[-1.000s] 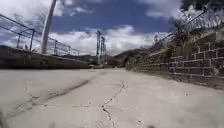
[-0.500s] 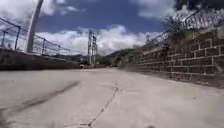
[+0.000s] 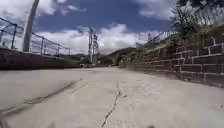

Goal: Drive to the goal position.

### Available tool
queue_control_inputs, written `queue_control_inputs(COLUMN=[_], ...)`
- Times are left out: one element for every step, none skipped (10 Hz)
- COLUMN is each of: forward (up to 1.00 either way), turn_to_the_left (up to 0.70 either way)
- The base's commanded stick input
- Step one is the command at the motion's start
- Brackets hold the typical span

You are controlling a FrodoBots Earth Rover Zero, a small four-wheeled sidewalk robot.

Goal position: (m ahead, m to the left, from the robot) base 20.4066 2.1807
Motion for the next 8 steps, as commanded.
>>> queue_control_inputs(forward=[1.00,1.00,1.00,1.00,1.00,1.00,1.00,1.00], turn_to_the_left=[0.00,0.00,0.00,0.00,0.00,0.00,0.00,0.00])
